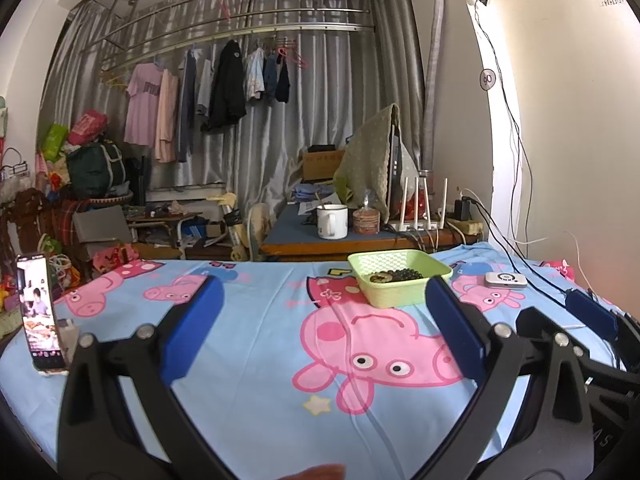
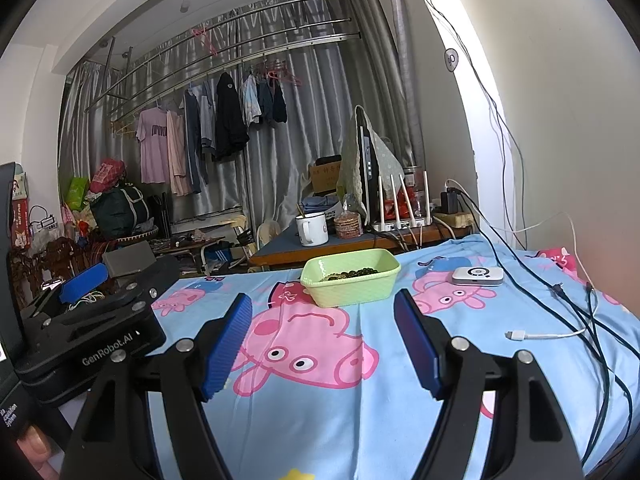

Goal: Organize jewelry

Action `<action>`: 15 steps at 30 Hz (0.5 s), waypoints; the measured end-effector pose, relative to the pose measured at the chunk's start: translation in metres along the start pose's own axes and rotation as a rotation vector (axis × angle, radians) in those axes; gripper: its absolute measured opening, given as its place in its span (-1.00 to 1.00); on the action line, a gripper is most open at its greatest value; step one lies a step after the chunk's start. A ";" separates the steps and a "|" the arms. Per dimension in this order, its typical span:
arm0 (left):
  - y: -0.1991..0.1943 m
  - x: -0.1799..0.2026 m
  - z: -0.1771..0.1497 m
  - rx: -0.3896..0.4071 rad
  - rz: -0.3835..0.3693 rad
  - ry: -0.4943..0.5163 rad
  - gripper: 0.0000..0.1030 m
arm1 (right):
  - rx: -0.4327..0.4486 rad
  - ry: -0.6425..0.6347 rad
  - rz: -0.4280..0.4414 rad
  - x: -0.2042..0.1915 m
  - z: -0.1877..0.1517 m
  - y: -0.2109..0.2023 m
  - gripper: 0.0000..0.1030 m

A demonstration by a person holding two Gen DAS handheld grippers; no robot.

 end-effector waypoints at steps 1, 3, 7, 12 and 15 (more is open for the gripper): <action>0.000 0.000 0.000 0.000 0.001 0.001 0.87 | 0.000 0.000 0.000 0.000 0.000 0.000 -0.16; 0.000 0.000 0.001 0.002 0.003 0.004 0.87 | 0.000 0.001 0.000 0.000 0.000 0.000 -0.16; -0.002 0.002 0.002 0.009 0.008 0.007 0.87 | 0.000 0.001 0.000 0.000 0.000 0.000 -0.16; -0.003 0.002 0.003 0.012 0.014 0.011 0.87 | 0.003 -0.002 0.000 -0.004 -0.001 -0.003 -0.16; -0.003 0.002 0.003 0.010 0.013 0.011 0.87 | 0.002 0.000 -0.001 -0.003 -0.001 -0.003 -0.16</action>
Point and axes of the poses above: each gripper's, at about its wrist camera, not at the fingertips, and y roughly the way its jaws point, x to its right, z to its top, the point moved 1 cm from there along y, roughly the way its jaws point, and after that the axes turned 11 degrees about -x, right-handed, at the moved point
